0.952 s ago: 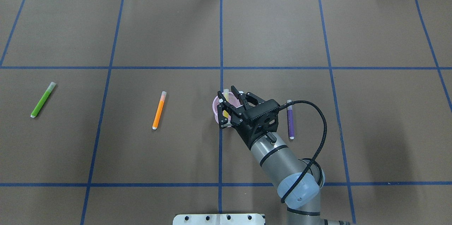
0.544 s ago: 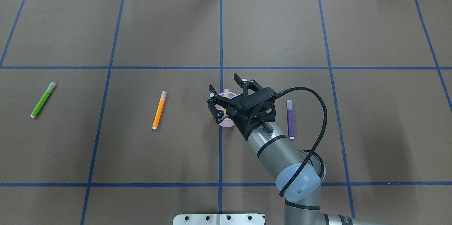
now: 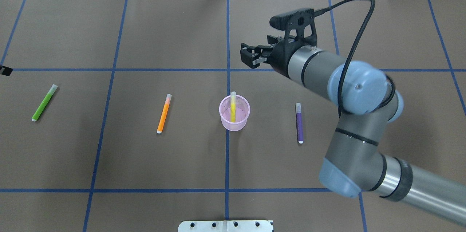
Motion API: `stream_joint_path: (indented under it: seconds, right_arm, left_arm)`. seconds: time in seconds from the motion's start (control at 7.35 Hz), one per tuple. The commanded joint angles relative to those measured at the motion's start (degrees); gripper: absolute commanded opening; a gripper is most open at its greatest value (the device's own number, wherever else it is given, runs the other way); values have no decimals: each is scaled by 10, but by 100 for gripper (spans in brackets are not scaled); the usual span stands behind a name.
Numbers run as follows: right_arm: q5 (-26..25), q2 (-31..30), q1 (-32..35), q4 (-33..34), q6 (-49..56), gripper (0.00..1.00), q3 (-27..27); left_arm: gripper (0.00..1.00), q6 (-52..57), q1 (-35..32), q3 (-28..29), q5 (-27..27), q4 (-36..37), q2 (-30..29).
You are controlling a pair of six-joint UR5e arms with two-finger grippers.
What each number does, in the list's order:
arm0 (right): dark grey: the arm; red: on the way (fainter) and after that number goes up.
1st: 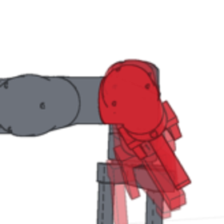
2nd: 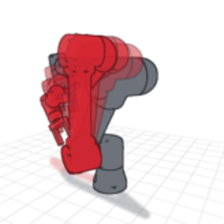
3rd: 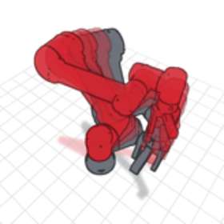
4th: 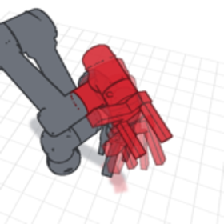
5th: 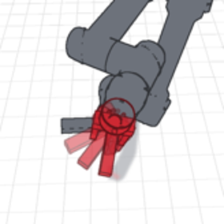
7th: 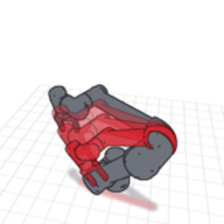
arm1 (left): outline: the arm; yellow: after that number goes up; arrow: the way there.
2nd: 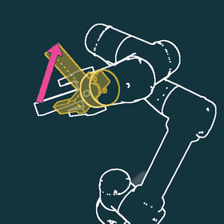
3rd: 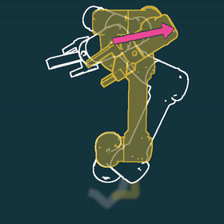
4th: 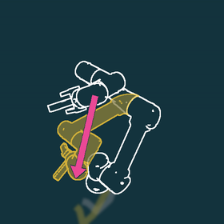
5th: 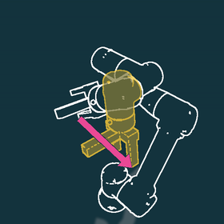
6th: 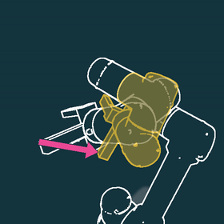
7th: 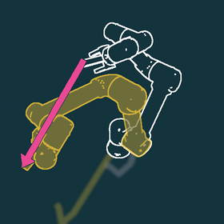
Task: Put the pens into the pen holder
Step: 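Raise the right gripper from the cup while the left arm reaches for the green marker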
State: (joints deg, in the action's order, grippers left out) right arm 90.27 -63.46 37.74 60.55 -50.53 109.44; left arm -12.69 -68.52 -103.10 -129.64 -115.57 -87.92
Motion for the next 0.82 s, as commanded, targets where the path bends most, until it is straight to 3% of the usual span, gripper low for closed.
stream_joint_path:
  seconds: [0.0,0.14,0.27,0.41,0.54,0.68]
  right_arm:
    - [272,-25,160,136,1,98,11]
    - [312,-45,207,165,14,99,6]
    - [335,-51,237,217,93,99,4]
    - [337,-55,261,274,177,100,6]
    - [339,-61,274,283,201,100,6]
    - [347,-63,275,281,201,100,6]
  left_arm:
    - [100,-70,58,55,82,-22,-14]
    - [100,-89,76,105,84,-39,-41]
    - [100,-117,84,157,84,-68,-72]
    - [100,-153,104,186,84,-96,-88]
    - [99,-153,109,186,84,-102,-89]
    - [77,-147,110,185,85,-104,-89]
